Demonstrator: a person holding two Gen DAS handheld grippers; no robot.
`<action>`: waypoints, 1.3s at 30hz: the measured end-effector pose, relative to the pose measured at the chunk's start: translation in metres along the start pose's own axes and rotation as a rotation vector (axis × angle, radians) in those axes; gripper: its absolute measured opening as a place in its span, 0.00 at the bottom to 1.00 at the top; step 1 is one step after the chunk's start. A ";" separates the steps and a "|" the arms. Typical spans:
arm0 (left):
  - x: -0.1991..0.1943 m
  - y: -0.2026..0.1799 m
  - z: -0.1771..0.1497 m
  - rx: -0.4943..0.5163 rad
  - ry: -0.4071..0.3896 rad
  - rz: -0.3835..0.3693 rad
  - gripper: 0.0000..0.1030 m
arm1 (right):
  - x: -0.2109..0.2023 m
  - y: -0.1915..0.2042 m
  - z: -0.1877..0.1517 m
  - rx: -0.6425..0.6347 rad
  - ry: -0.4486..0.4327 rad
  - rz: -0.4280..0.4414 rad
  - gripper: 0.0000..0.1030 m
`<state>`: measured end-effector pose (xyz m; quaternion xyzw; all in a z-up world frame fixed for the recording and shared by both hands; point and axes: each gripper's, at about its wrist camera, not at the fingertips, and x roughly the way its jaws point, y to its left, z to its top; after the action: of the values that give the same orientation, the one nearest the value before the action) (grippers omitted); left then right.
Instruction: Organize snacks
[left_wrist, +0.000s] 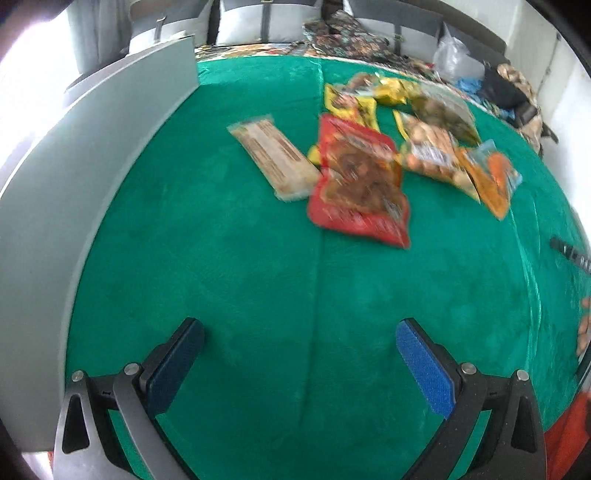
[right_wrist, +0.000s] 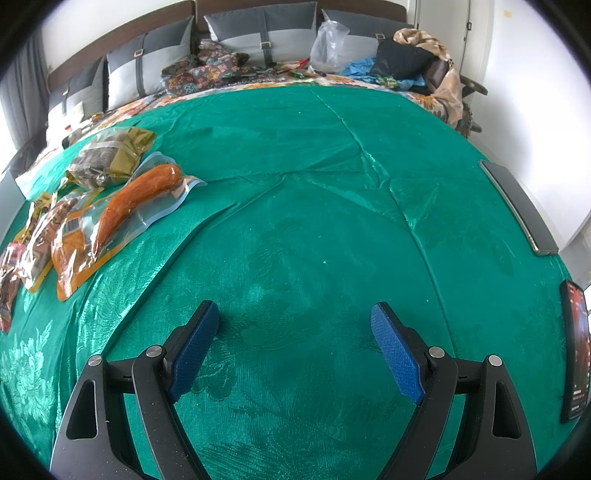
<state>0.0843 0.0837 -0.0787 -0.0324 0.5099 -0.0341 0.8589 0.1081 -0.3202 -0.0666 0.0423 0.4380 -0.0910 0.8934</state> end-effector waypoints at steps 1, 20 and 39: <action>-0.001 0.006 0.007 -0.024 -0.006 -0.008 1.00 | 0.000 0.000 0.000 0.000 0.000 0.000 0.84; 0.067 0.037 0.119 -0.112 -0.006 0.149 0.87 | -0.001 -0.001 0.000 0.002 0.000 -0.001 0.84; 0.037 0.055 0.059 0.019 -0.090 0.078 0.99 | 0.000 -0.002 0.000 0.004 -0.001 -0.001 0.84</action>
<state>0.1552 0.1363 -0.0874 -0.0060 0.4711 -0.0041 0.8820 0.1077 -0.3217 -0.0661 0.0438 0.4375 -0.0921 0.8934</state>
